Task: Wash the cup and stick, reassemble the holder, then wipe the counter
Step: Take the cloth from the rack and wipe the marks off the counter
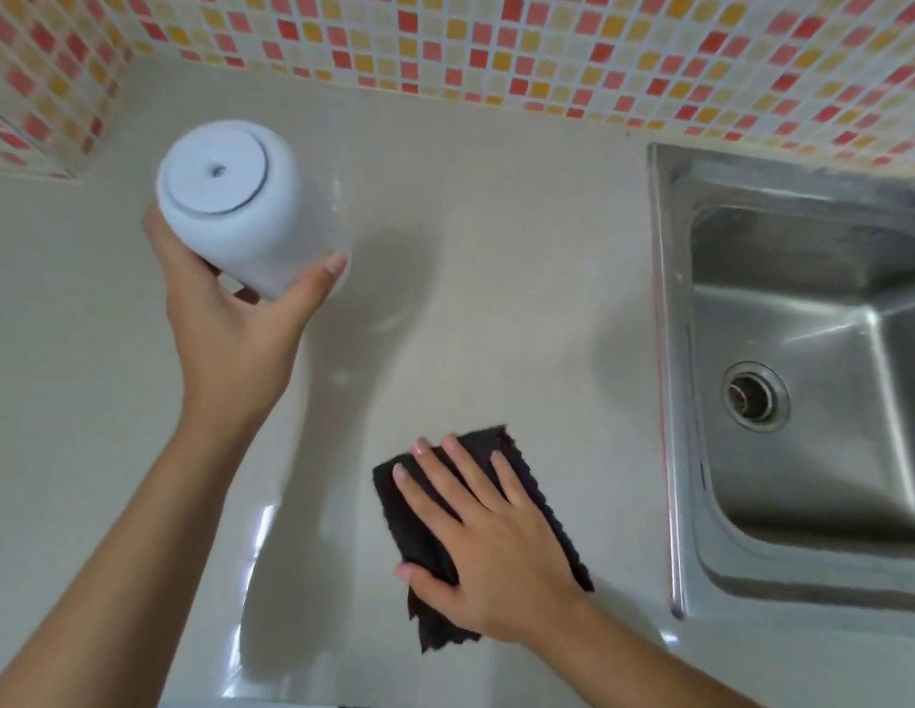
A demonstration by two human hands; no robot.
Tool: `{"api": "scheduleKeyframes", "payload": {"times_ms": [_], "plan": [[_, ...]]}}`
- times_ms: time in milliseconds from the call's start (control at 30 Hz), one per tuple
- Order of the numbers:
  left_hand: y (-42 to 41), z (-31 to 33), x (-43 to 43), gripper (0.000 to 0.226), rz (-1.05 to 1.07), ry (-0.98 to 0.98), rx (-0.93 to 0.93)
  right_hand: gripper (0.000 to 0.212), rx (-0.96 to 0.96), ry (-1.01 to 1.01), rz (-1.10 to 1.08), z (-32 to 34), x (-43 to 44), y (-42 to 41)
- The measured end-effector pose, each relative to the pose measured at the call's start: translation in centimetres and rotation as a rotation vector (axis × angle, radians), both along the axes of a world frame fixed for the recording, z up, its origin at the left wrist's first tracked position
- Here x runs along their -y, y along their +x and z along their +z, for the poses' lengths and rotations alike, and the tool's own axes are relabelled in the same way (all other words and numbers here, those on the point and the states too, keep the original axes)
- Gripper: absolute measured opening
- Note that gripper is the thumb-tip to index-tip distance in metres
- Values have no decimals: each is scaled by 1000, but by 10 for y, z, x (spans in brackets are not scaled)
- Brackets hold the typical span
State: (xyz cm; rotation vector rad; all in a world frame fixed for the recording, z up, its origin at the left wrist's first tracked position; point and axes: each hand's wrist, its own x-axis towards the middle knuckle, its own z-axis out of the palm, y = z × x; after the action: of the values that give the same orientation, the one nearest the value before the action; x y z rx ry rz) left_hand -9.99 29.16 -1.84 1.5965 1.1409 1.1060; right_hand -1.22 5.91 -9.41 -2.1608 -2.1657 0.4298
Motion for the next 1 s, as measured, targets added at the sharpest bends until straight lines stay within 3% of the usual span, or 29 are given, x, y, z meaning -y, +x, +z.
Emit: {"api": "scheduleKeyframes", "payload": {"times_ms": [100,267,367,433,500,567,767,1000], "plan": [[2,-3,3,85,-36,-1,-11,73,66,60,-38,-6,-55,49],[4,-15,20,87,-47,-25,-26,73,101,84,-394,-15,-217,151],[2,-19,24,89,-63,-22,-47,73,71,43,-609,-17,-271,159],[0,-21,20,89,-63,1,-65,73,81,76,-468,-18,-262,128],[0,-21,15,89,-63,14,-90,71,86,101,-156,-16,-220,106],[2,-21,10,90,-58,16,-99,68,101,111,-51,-17,-179,122],[10,-26,20,89,-104,-24,-46,65,152,74,-484,-15,-141,246],[41,-40,41,92,-168,-87,1,67,153,49,-577,-13,-56,146]]}}
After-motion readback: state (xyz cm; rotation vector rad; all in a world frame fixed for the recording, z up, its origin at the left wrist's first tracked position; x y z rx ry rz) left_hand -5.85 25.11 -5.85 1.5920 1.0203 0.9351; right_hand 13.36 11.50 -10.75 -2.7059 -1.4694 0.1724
